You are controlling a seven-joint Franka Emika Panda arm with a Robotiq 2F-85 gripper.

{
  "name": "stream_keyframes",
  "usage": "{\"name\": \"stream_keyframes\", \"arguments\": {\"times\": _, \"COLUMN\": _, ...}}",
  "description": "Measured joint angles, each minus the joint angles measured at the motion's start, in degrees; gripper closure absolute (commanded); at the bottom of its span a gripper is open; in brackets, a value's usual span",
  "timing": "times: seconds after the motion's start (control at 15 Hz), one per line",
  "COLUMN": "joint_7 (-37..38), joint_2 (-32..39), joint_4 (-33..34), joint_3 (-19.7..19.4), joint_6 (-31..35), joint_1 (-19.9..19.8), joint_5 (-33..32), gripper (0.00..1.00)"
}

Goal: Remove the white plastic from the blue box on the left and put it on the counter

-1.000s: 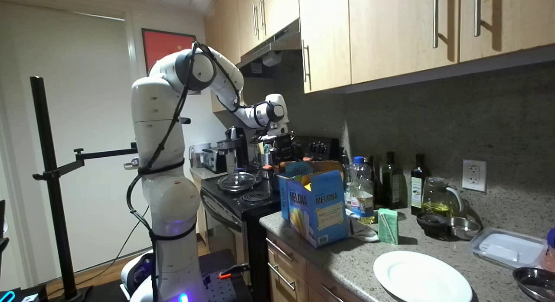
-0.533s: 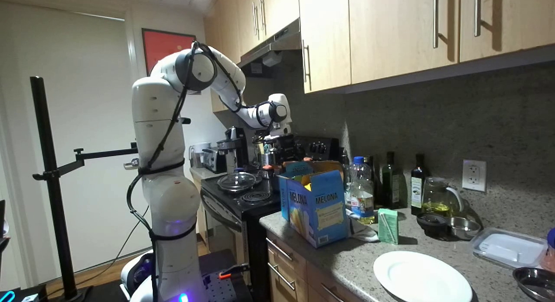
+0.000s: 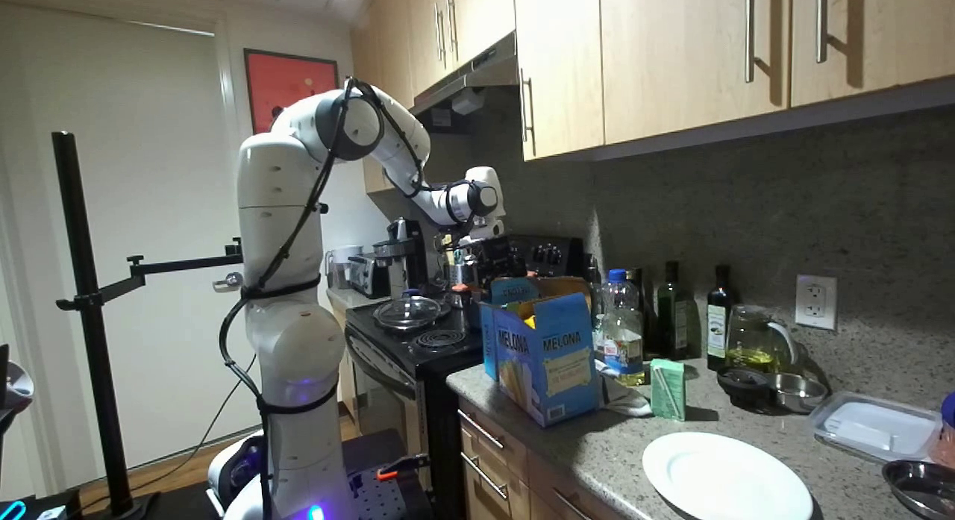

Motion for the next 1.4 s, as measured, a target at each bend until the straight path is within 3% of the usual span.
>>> {"name": "stream_keyframes", "arguments": {"times": 1.0, "joint_7": -0.3, "joint_2": 5.5, "joint_4": 4.1, "joint_3": -0.2, "joint_6": 0.0, "joint_1": 0.5, "joint_5": -0.1, "gripper": 0.13}}
{"name": "stream_keyframes", "arguments": {"times": 1.07, "joint_7": -0.3, "joint_2": 5.8, "joint_4": 4.1, "joint_3": -0.2, "joint_6": 0.0, "joint_1": 0.6, "joint_5": 0.0, "gripper": 0.20}}
{"name": "stream_keyframes", "arguments": {"times": 1.13, "joint_7": -0.3, "joint_2": 6.1, "joint_4": 4.2, "joint_3": -0.3, "joint_6": 0.0, "joint_1": 0.6, "joint_5": 0.0, "gripper": 0.38}}
{"name": "stream_keyframes", "arguments": {"times": 1.4, "joint_7": -0.3, "joint_2": 6.4, "joint_4": 4.2, "joint_3": -0.9, "joint_6": 0.0, "joint_1": 0.6, "joint_5": 0.2, "gripper": 0.66}}
